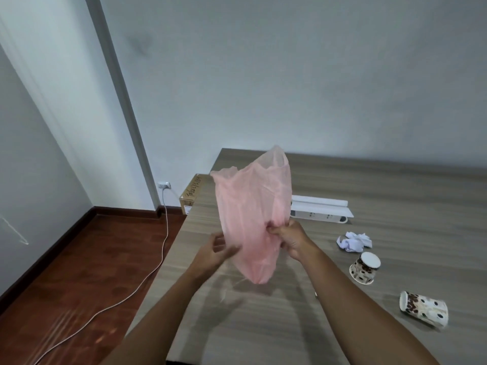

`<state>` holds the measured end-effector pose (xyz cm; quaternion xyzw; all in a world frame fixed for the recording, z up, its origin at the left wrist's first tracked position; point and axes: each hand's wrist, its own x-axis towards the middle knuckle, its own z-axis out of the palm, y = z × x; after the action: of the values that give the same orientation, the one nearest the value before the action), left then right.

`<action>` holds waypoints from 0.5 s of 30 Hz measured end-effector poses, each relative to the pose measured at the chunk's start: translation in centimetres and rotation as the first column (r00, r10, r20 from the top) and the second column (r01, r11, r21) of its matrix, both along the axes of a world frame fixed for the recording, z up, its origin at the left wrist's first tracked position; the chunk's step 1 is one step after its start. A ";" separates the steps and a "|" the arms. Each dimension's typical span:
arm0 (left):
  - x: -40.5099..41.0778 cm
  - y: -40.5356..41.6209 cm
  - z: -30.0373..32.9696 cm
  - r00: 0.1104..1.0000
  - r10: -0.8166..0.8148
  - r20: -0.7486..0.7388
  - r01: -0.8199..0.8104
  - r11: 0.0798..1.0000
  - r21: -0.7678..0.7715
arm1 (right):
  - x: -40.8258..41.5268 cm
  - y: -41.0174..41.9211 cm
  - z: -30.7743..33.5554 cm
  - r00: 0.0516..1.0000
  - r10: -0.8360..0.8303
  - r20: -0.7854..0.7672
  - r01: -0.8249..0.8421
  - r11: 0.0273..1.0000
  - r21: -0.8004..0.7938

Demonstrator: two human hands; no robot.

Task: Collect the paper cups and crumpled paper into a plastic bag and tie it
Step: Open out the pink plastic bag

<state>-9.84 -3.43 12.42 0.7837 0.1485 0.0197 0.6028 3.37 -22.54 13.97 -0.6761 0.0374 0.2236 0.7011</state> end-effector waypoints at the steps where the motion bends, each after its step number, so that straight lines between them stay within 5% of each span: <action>1: 0.4 0.2 1.1 0.999 0.048 0.018 -0.047 0.997 -0.053 | 0.0 -0.3 0.4 0.999 0.015 0.032 -0.014 0.999 -0.029; 6: 3.3 2.3 6.3 0.946 0.313 0.087 -0.260 0.889 -0.377 | -0.2 -2.2 1.2 0.981 0.134 0.143 -0.120 0.987 -0.104; 9: 4.3 3.8 9.4 0.950 0.306 0.062 -0.241 0.845 -0.478 | -0.4 -3.2 1.1 0.971 0.192 0.143 -0.174 0.977 -0.125; 15: 4.7 2.7 12.4 0.990 0.138 -0.027 -0.140 0.977 -0.159 | -0.9 -4.1 0.8 0.971 0.171 0.169 -0.127 0.962 -0.241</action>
<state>-5.10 -0.74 24.82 0.7205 0.2088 0.0435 0.6598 2.49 -26.68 14.75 -0.7711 -0.0548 0.2051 0.6003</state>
